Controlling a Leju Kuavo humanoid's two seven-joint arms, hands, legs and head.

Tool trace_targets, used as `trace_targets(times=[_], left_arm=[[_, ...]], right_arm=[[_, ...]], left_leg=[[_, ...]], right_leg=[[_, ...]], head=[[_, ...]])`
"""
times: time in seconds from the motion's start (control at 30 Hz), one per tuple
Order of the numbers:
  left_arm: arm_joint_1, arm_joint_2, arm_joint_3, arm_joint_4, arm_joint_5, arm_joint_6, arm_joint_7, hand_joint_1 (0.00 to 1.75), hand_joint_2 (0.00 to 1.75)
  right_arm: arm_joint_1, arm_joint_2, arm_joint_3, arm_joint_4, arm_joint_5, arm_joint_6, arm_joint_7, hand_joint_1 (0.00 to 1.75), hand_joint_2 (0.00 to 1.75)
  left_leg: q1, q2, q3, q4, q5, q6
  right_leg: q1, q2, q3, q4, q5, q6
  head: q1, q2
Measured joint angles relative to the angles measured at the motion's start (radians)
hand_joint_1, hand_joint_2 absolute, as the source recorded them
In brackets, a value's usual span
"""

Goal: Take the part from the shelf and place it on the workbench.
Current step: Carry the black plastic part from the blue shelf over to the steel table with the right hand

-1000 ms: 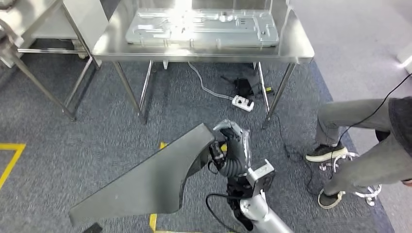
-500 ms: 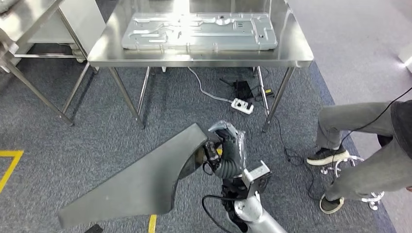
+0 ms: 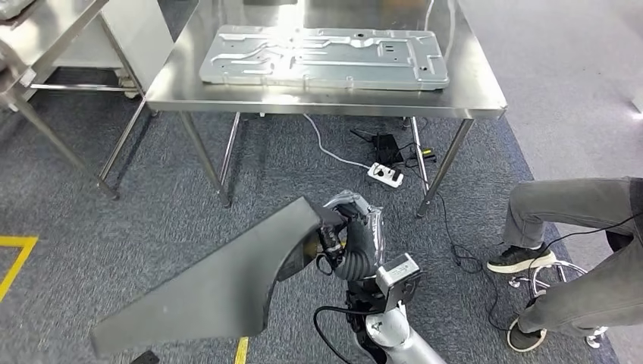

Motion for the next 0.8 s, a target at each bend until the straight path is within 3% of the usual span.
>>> trace_targets(times=[0.13,0.2,0.3,0.33,0.37,0.4,0.47,0.5,0.57,0.67,0.73,0.8], left_arm=[[-0.001,0.001,-0.001,0.000,-0.005,0.000,-0.001,0.00,1.75],[-0.003,0.004,-0.001,0.000,-0.007,0.000,-0.002,0.00,1.75],[-0.002,0.004,-0.001,0.000,-0.009,0.000,-0.001,0.00,1.75],[0.001,0.004,-0.002,0.000,-0.009,0.000,-0.001,0.00,1.75],[0.003,0.004,-0.002,0.000,-0.009,0.000,-0.001,0.00,1.75],[0.003,0.004,-0.002,0.000,-0.009,-0.001,-0.001,0.00,1.75],[0.004,0.004,-0.002,0.000,-0.010,0.000,-0.001,0.00,1.75],[0.003,0.004,-0.002,0.000,-0.010,0.001,-0.001,0.00,1.75],[0.001,0.004,-0.003,0.000,-0.011,0.001,-0.001,0.00,1.75],[-0.001,0.004,-0.003,0.000,-0.014,0.000,-0.001,0.00,1.75],[-0.001,0.003,-0.003,0.000,-0.015,0.000,-0.001,0.00,1.75],[-0.002,0.002,-0.003,0.000,-0.015,0.000,-0.001,0.00,1.75]], right_arm=[[0.001,-0.001,-0.001,-0.003,0.000,-0.001,0.006,1.71,1.75],[0.000,0.000,-0.001,-0.005,0.000,-0.001,0.006,1.71,1.75],[-0.001,-0.002,-0.001,-0.006,-0.001,-0.004,0.007,1.71,1.75],[0.000,-0.004,-0.002,-0.006,-0.002,-0.004,0.007,1.71,1.75],[0.001,-0.006,-0.002,-0.006,-0.004,-0.005,0.007,1.71,1.75],[0.001,-0.007,-0.002,-0.006,-0.006,-0.004,0.007,1.71,1.75],[0.001,-0.009,-0.002,-0.006,-0.009,-0.004,0.008,1.71,1.75],[0.000,-0.009,-0.003,-0.006,-0.010,-0.003,0.008,1.71,1.75],[-0.003,-0.011,-0.003,-0.007,-0.012,-0.001,0.008,1.71,1.75],[-0.005,-0.014,-0.005,-0.008,-0.012,0.000,0.011,1.71,1.75],[-0.008,-0.016,-0.006,-0.010,-0.012,0.000,0.011,1.71,1.75],[-0.008,-0.018,-0.007,-0.010,-0.012,0.000,0.012,1.71,1.75]], left_leg=[[0.003,0.003,0.011,-0.009,-0.011,-0.021],[0.004,0.005,-0.005,0.036,-0.035,-0.032],[0.008,0.006,-0.131,0.238,-0.093,-0.045],[0.010,0.006,-0.169,0.281,-0.091,-0.048],[0.012,0.006,-0.187,0.284,-0.066,-0.049],[0.013,0.006,-0.186,0.248,-0.023,-0.049],[0.012,0.007,-0.143,0.118,0.070,-0.047],[0.010,0.008,-0.120,0.060,0.093,-0.043],[0.004,0.008,-0.097,0.009,0.093,-0.031],[0.008,0.007,-0.084,0.001,0.078,-0.007],[0.010,0.007,-0.069,-0.003,0.071,0.004],[0.008,0.007,-0.059,-0.002,0.061,0.012]], right_leg=[[-0.001,0.003,0.025,-0.035,-0.015,-0.009],[-0.008,0.001,0.047,-0.050,-0.020,-0.017],[-0.009,0.000,0.070,-0.057,-0.035,-0.023],[-0.009,0.001,0.078,-0.057,-0.042,-0.023],[-0.009,0.002,0.087,-0.056,-0.050,-0.022],[-0.010,0.002,0.098,-0.056,-0.058,-0.020],[-0.009,0.003,0.120,-0.055,-0.076,-0.013],[-0.007,0.004,0.126,-0.054,-0.085,-0.007],[-0.004,0.005,0.132,-0.053,-0.095,0.006],[-0.004,0.004,0.134,-0.032,-0.107,0.022],[-0.006,0.003,0.090,0.054,-0.137,0.029],[-0.007,0.003,0.005,0.184,-0.179,0.032]], head=[[-0.001,0.000],[-0.004,0.000],[-0.007,0.000],[-0.007,0.000],[-0.007,0.000],[-0.007,0.000],[-0.006,0.000],[-0.007,0.000],[-0.006,0.000],[-0.005,0.000],[-0.003,0.000],[-0.002,0.000]])
